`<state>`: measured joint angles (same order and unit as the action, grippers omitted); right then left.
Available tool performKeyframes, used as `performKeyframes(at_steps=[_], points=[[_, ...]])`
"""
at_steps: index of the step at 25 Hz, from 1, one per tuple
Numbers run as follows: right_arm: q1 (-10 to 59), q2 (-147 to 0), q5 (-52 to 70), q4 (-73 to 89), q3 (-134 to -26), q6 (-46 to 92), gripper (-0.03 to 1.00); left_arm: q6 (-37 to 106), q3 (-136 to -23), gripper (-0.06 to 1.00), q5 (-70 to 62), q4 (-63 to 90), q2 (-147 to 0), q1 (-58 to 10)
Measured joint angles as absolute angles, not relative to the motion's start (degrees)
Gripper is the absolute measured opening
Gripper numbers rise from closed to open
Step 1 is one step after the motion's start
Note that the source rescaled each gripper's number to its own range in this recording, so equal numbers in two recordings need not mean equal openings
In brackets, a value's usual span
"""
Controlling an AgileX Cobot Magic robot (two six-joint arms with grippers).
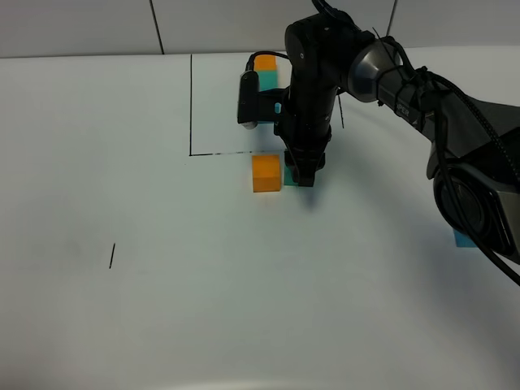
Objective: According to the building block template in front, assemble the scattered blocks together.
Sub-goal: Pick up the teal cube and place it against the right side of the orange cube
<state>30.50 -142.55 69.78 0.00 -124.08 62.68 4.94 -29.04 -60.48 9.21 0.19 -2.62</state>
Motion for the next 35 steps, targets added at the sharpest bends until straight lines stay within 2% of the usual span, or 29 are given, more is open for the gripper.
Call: performKeyframes(at_steps=[35], points=[[31.16, -141.54, 68.79, 1.08, -121.21, 62.48, 0.02, 4.94, -29.04, 0.78, -60.48, 9.21, 0.19, -2.62]])
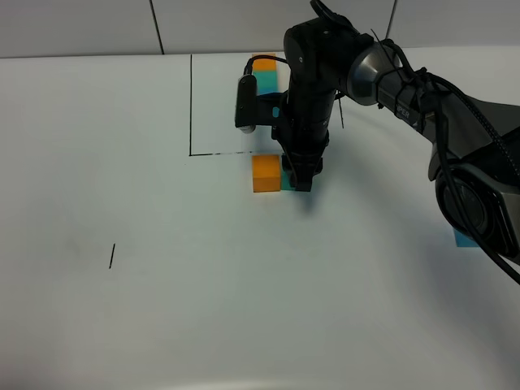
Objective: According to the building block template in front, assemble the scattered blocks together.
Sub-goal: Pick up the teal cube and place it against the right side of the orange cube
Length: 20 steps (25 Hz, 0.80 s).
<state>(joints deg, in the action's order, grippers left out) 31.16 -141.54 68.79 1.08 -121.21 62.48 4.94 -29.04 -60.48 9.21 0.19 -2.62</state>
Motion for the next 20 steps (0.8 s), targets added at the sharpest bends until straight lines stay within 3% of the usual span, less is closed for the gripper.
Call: performKeyframes(at_steps=[20], points=[[31.28, -141.24, 68.75, 1.78, -120.71, 63.78, 0.02, 4.94, -29.04, 0.78, -60.48, 9.21, 0.19, -2.62]])
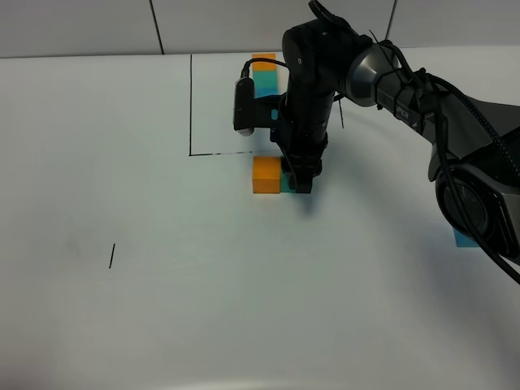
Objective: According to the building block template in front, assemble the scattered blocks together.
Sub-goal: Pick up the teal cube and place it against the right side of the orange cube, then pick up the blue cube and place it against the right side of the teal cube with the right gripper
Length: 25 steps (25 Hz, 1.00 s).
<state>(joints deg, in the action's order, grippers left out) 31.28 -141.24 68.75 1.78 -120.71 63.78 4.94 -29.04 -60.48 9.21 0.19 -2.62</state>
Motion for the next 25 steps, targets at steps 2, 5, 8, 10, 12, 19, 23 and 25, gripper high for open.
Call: performKeyframes(at_steps=[2, 5, 8, 10, 12, 19, 23, 25], points=[[31.28, -141.24, 68.85, 2.36, -120.71, 63.97, 0.02, 4.94, -29.04, 0.78, -60.48, 9.21, 0.19, -2.62], [31.28, -141.19, 68.91, 2.73, -120.71, 63.96, 0.05, 4.94, -29.04, 0.78, -60.48, 9.21, 0.19, -2.62], [31.41, -141.24, 69.51, 3.7, -120.37, 63.96, 0.33, 4.94, -29.04, 0.78, -60.48, 9.21, 0.19, -2.62], [31.59, -141.05, 69.57, 3.7, -120.31, 63.71, 0.58, 4.94, -29.04, 0.78, -60.48, 9.21, 0.19, -2.62], [31.66, -140.32, 69.57, 3.39, -120.31, 63.08, 0.77, 4.94, -29.04, 0.78, -60.48, 9.21, 0.19, -2.62], [30.09, -135.32, 69.57, 0.62, -120.31, 54.82, 0.9, 4.94, -29.04, 0.78, -60.48, 9.21, 0.19, -2.62], [27.42, -130.78, 69.4, -0.44, -116.25, 48.59, 0.88, 4.94, -29.04, 0.78, -60.48, 9.21, 0.19, -2.62], [25.85, -127.05, 69.4, -1.46, -110.9, 45.35, 0.88, 4.94, -29.04, 0.78, -60.48, 9.21, 0.19, -2.62]])
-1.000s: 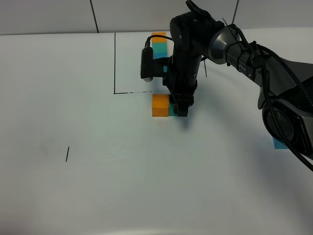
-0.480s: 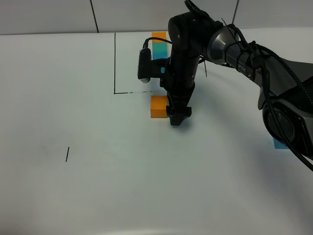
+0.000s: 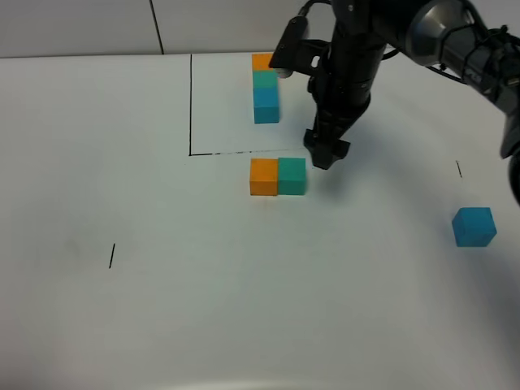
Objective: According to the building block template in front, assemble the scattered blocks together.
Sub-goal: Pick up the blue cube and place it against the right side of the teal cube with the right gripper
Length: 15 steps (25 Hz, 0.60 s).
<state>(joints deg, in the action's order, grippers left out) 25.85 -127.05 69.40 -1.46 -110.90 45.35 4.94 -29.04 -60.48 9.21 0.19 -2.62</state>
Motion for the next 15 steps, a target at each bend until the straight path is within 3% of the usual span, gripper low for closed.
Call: performKeyframes(at_steps=[4, 11, 15], points=[[22.02, -118.92, 67.38, -2.71, -96.58, 36.27, 0.87, 4.94, -29.04, 0.78, -60.48, 9.21, 0.19, -2.62], [11.08, -103.83, 51.92, -2.84, -68.85, 17.42, 0.87, 4.94, -29.04, 0.78, -60.48, 9.21, 0.19, -2.62], [4.58, -99.65, 46.32, -1.84, -59.06, 11.19, 0.86, 4.94, -29.04, 0.78, -60.48, 9.21, 0.19, -2.62]])
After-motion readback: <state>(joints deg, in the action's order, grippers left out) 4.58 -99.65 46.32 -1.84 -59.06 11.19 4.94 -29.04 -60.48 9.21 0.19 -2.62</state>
